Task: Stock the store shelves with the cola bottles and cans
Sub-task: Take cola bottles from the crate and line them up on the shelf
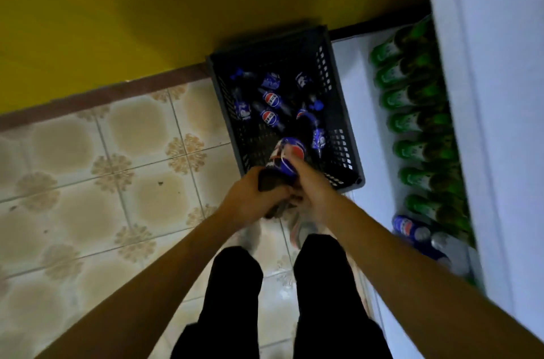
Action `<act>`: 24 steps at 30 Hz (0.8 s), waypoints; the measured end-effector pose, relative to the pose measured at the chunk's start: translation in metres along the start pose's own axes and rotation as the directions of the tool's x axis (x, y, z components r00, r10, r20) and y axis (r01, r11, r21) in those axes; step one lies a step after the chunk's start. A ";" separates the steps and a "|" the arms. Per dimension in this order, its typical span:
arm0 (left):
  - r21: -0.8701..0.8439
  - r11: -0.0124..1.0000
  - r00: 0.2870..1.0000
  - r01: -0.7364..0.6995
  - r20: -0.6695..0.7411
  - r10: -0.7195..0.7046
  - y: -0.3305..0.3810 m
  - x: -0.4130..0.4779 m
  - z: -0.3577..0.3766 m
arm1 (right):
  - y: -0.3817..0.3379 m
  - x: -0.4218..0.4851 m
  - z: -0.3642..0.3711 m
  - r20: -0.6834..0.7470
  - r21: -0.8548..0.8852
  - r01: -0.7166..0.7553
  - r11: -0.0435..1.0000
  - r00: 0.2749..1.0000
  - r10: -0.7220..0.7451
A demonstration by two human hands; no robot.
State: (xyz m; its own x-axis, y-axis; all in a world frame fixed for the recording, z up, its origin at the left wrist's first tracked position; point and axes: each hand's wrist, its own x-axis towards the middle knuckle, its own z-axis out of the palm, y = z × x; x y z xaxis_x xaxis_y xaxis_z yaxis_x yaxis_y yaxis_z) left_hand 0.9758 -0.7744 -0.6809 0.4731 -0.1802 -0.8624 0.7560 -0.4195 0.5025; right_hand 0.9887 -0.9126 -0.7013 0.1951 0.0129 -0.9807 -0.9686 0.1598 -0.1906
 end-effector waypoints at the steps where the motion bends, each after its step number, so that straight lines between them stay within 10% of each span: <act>1: -0.113 0.994 1.000 0.017 0.024 -0.014 0.017 -0.024 -0.007 | -0.007 -0.030 -0.003 0.015 -0.049 0.040 0.998 0.999 -0.039; 10: -0.438 0.899 0.929 0.021 0.340 0.144 0.091 -0.228 -0.057 | -0.022 -0.248 -0.015 0.076 0.077 0.426 0.901 0.899 -0.431; 17: -0.501 0.821 0.752 -0.275 0.420 0.508 0.120 -0.306 -0.039 | -0.014 -0.369 -0.002 0.101 0.383 0.661 0.645 0.664 -0.741; 24: -0.601 0.705 0.567 -0.377 0.452 0.689 0.171 -0.305 0.005 | -0.047 -0.444 -0.035 -0.153 0.170 0.930 0.326 0.352 -0.923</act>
State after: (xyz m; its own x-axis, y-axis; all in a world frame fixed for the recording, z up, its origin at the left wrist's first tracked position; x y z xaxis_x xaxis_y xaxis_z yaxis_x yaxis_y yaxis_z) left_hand 0.9584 -0.7951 -0.3326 0.5841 -0.7936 -0.1707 0.6264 0.3069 0.7166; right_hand 0.9419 -0.9607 -0.2586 0.9396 -0.2936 -0.1759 -0.1085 0.2319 -0.9667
